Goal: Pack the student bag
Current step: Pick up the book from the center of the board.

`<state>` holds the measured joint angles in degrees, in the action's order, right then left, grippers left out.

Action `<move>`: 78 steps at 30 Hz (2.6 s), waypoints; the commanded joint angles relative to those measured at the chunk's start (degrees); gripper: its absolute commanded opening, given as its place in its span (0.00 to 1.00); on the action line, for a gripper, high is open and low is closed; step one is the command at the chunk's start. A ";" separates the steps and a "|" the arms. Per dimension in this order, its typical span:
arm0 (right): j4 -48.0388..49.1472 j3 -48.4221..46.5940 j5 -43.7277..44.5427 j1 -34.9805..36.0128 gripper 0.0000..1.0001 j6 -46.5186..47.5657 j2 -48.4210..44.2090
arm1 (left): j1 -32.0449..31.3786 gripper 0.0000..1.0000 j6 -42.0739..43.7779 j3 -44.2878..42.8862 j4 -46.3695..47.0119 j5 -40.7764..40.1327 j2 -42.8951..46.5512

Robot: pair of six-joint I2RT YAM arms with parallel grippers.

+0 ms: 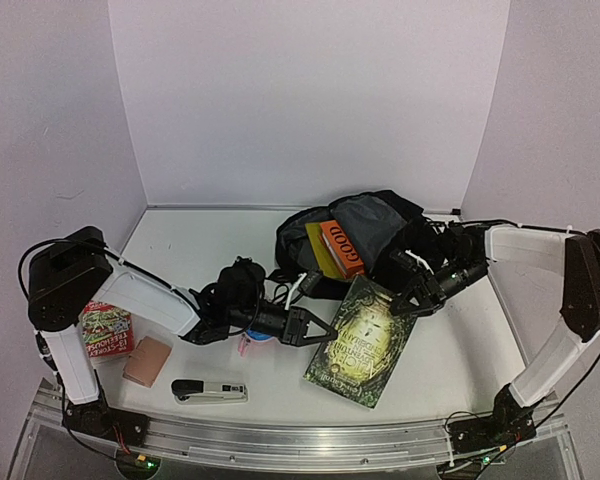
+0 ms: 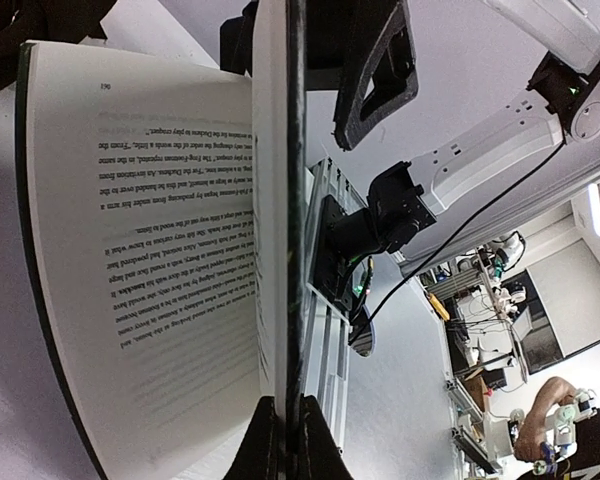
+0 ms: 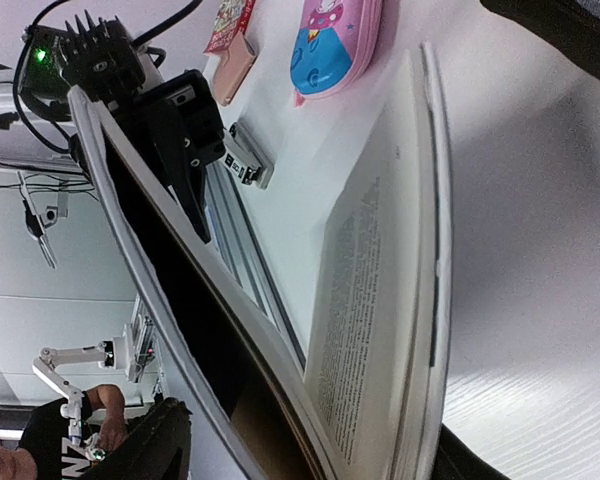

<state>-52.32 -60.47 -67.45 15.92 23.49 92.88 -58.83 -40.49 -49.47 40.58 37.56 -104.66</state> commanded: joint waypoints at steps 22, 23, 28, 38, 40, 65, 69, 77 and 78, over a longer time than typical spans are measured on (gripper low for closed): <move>3.22 -28.30 -3.23 -4.35 0.00 -19.85 -4.31 | 4.19 0.97 -0.04 -0.42 -16.63 -29.83 25.22; 7.97 -28.55 -2.73 -4.34 0.00 -24.90 -4.54 | 4.23 0.98 -1.02 0.95 -15.07 -29.83 25.43; 46.98 -19.22 3.08 -4.25 0.00 -57.18 -8.23 | 4.16 1.00 -5.93 5.03 -5.46 -27.22 21.90; 64.94 -12.71 1.88 -2.95 0.00 -71.08 -6.28 | 4.16 0.99 -9.21 6.12 13.21 -22.36 15.43; 66.51 -10.89 1.46 -2.13 0.00 -71.88 -6.57 | 4.23 0.99 -8.97 5.08 13.67 -22.22 15.00; 75.70 -2.81 -0.30 1.92 0.00 -76.29 -9.87 | 7.76 0.70 -18.23 4.17 11.54 -26.55 12.60; 75.70 -2.11 -0.61 1.92 0.00 -76.14 -9.23 | 7.81 0.58 -17.78 4.33 13.95 -25.58 12.54; 74.94 -2.69 0.85 2.58 0.07 -74.62 -7.14 | 8.59 0.18 -18.40 5.84 22.25 -23.59 11.71; 72.37 -3.75 1.88 2.60 0.15 -71.41 -6.55 | 8.72 0.10 -18.65 5.96 22.29 -23.79 11.82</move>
<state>17.59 -61.69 -65.82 18.02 -51.08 86.45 -50.82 -59.13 -44.26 56.69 13.12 -93.78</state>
